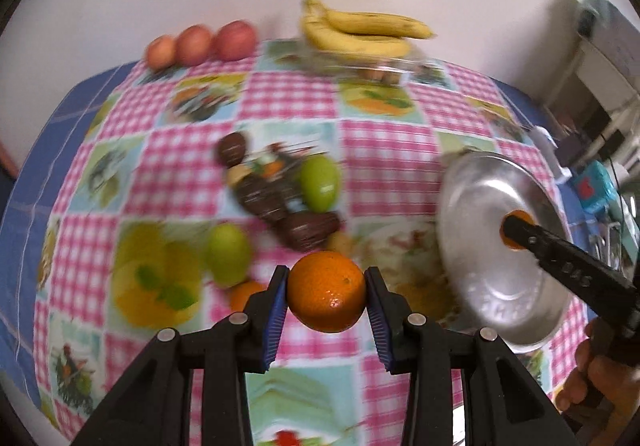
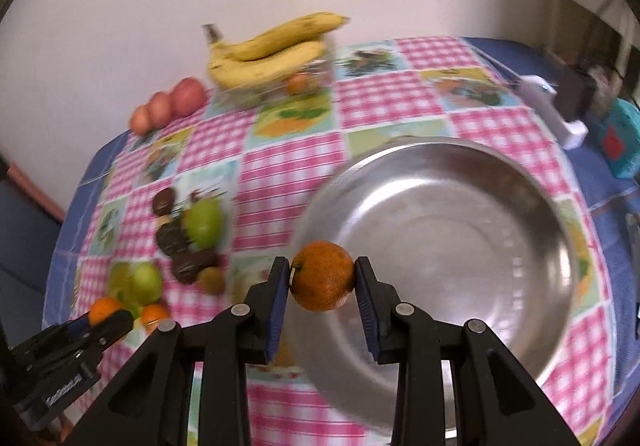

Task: Organize fruits
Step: 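Carry both held tangerines over the steel plate with both tools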

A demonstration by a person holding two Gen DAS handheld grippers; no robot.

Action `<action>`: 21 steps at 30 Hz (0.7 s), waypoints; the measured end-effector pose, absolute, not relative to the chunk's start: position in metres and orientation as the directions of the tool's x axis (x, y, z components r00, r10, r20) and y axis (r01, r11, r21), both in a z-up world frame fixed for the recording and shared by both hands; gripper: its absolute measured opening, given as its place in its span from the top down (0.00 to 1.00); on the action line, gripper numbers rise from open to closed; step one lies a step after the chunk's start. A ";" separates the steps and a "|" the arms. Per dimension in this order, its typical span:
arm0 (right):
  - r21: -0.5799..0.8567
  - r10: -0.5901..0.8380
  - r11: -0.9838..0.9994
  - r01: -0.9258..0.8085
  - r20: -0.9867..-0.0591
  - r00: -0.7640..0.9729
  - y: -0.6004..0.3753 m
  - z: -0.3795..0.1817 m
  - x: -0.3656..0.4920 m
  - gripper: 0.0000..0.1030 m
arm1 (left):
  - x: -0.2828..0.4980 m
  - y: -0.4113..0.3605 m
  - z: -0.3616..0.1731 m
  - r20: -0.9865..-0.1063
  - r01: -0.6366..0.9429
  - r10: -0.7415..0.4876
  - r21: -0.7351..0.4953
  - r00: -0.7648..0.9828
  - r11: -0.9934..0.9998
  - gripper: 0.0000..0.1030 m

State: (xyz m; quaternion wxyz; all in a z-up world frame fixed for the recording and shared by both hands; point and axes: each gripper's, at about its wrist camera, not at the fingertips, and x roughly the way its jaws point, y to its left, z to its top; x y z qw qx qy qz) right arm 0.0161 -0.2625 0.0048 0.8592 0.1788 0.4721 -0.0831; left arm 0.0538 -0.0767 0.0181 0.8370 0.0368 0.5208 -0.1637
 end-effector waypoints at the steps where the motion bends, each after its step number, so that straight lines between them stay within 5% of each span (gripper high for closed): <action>1: 0.219 0.009 0.917 0.333 -0.847 0.532 -0.270 0.003 0.016 0.66 | 0.053 -0.085 0.019 -0.882 0.328 -0.244 -0.109 0.403 0.938 0.61; 21: 0.148 -0.136 0.816 0.559 -0.890 0.435 -0.373 -0.028 0.006 0.66 | 0.065 -0.218 -0.014 -0.885 0.540 -0.316 -0.090 0.342 0.837 0.61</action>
